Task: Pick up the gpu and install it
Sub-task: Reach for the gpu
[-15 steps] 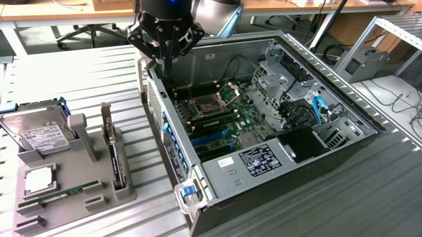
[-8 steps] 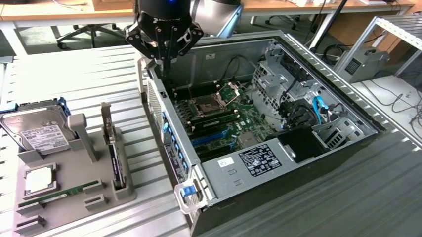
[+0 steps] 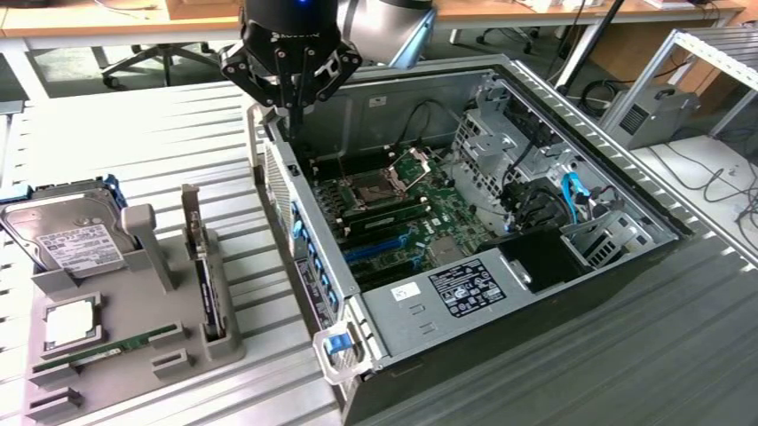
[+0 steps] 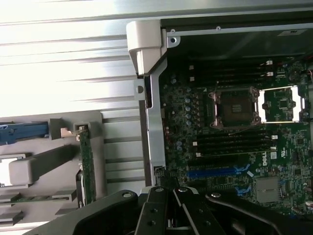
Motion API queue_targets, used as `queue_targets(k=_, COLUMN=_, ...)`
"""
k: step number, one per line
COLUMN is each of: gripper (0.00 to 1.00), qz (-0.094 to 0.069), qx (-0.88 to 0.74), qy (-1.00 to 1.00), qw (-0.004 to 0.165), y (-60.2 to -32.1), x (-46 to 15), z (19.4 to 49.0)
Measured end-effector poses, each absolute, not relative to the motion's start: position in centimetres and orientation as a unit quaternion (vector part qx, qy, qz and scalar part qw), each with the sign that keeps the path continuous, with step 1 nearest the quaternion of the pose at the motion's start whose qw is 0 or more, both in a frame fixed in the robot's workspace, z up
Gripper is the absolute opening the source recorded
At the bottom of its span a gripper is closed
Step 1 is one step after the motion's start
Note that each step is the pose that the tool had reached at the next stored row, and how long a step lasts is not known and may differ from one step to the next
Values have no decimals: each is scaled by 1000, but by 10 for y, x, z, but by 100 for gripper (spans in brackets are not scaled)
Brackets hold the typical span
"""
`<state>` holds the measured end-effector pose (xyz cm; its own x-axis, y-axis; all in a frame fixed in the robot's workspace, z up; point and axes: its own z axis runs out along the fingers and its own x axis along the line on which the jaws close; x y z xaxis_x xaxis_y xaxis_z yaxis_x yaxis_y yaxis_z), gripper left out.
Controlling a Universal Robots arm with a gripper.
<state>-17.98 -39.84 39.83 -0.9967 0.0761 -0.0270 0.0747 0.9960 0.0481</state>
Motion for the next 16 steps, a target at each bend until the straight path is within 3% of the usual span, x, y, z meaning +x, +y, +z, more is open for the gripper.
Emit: queue_targets(k=16, gripper=11, qz=23, qx=38, qy=999, qw=14, y=-398, x=-185, z=398)
